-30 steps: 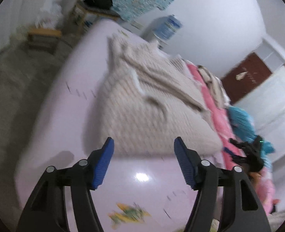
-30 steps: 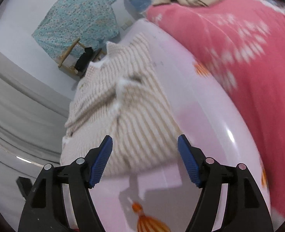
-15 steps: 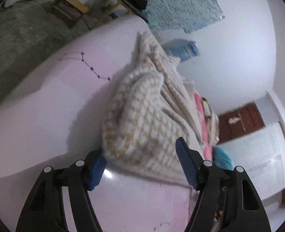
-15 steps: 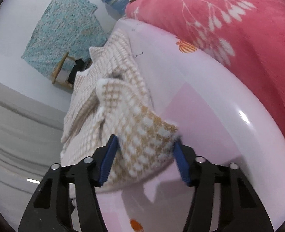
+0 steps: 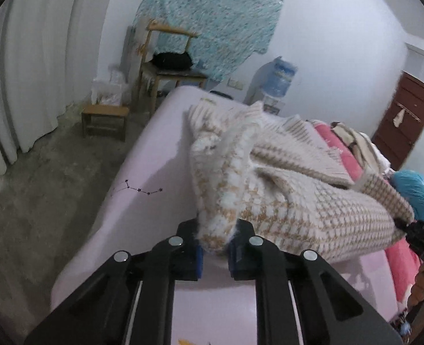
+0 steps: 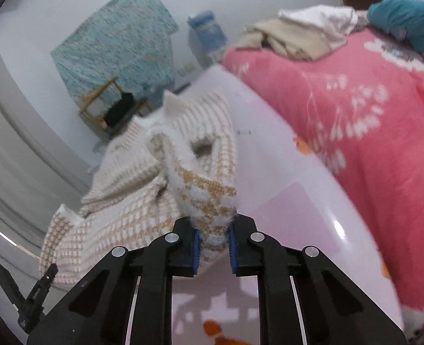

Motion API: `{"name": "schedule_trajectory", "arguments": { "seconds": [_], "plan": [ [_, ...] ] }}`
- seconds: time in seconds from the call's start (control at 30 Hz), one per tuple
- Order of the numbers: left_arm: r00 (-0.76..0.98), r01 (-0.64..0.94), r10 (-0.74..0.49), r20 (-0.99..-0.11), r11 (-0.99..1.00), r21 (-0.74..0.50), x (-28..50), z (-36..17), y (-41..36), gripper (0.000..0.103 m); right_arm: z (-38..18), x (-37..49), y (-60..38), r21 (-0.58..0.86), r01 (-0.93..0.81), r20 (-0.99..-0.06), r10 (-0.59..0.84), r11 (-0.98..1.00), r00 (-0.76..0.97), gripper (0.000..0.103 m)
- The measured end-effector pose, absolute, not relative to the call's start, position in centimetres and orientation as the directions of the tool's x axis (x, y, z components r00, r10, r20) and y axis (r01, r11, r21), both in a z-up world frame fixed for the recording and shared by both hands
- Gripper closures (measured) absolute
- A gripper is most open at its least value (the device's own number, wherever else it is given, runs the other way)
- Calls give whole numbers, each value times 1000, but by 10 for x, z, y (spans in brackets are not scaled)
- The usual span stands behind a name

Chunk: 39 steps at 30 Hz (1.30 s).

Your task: Fold large clothes

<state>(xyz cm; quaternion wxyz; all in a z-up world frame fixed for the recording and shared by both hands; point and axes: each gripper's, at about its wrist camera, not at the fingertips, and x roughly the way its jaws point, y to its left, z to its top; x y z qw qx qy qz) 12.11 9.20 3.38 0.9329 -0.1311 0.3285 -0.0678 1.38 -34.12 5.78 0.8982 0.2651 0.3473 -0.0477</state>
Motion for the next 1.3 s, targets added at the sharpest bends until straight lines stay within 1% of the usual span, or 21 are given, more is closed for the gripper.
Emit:
{"name": "schedule_trajectory", "arguments": {
  "seconds": [0.1,0.17,0.23,0.3,0.37,0.4,0.47,0.53,0.6,0.63,0.7,0.73,0.8,0.87,0.9,0.97,1.0,1.03,1.13,1.2,1.3],
  "plan": [
    [767,88,-254,-589,951,-296,96,47,98,91,72,-25,-350,476,239,-631,139,847,763,90],
    [738,105,-305,-602,933,-344,75,47,111,91,68,-46,-354,490,235,-643,166,839,747,89],
    [672,88,-368,-642,901,-425,66,29,126,89,49,-55,-354,518,252,-674,209,817,709,85],
    [612,45,-398,-683,880,-472,60,6,140,84,20,-58,-358,519,293,-729,237,803,641,77],
    [547,-67,-386,-743,865,-498,54,-24,162,81,-3,-69,-367,499,364,-779,223,787,586,70],
    [545,-116,-371,-752,855,-506,49,-28,173,81,-8,-74,-374,498,389,-789,218,775,575,66],
    [577,-163,-361,-732,828,-537,41,-25,193,81,-2,-87,-384,524,406,-766,206,749,608,62],
    [623,-155,-327,-710,839,-522,37,-8,203,81,15,-93,-385,474,411,-765,133,778,630,62],
    [660,-101,-306,-686,869,-485,35,9,195,81,33,-94,-376,425,383,-754,87,820,651,62],
    [675,-40,-326,-662,880,-474,37,20,184,81,42,-89,-366,407,340,-741,89,848,665,62],
    [669,84,-407,-622,873,-481,52,30,153,81,53,-71,-340,378,240,-725,125,894,677,62],
    [642,163,-467,-608,858,-486,59,32,131,81,56,-56,-315,357,147,-719,171,922,673,62],
    [554,300,-538,-635,841,-451,75,24,81,81,53,-31,-276,303,28,-731,214,952,649,64],
    [496,387,-556,-667,829,-403,86,14,44,81,42,-15,-241,230,-61,-762,219,971,610,67],
    [467,415,-543,-698,832,-369,90,5,28,81,36,-11,-231,216,-89,-772,226,972,594,69],
    [421,433,-431,-798,868,-241,101,-21,1,81,11,2,-213,196,-125,-826,232,973,513,72],
    [408,437,-388,-826,878,-197,98,-32,-2,81,-5,5,-210,163,-127,-859,204,978,470,72],
    [394,438,-385,-835,877,-198,96,-42,1,81,-19,6,-208,150,-129,-886,191,980,422,72],
    [364,429,-439,-821,862,-270,93,-43,14,81,-24,4,-219,223,-105,-890,247,969,383,72],
    [375,432,-451,-810,858,-278,93,-31,18,81,-16,6,-224,230,-73,-896,241,970,374,72],
    [414,497,-533,-738,811,-307,96,-10,14,81,2,8,-223,195,-91,-877,216,976,429,71]
  ]
}}
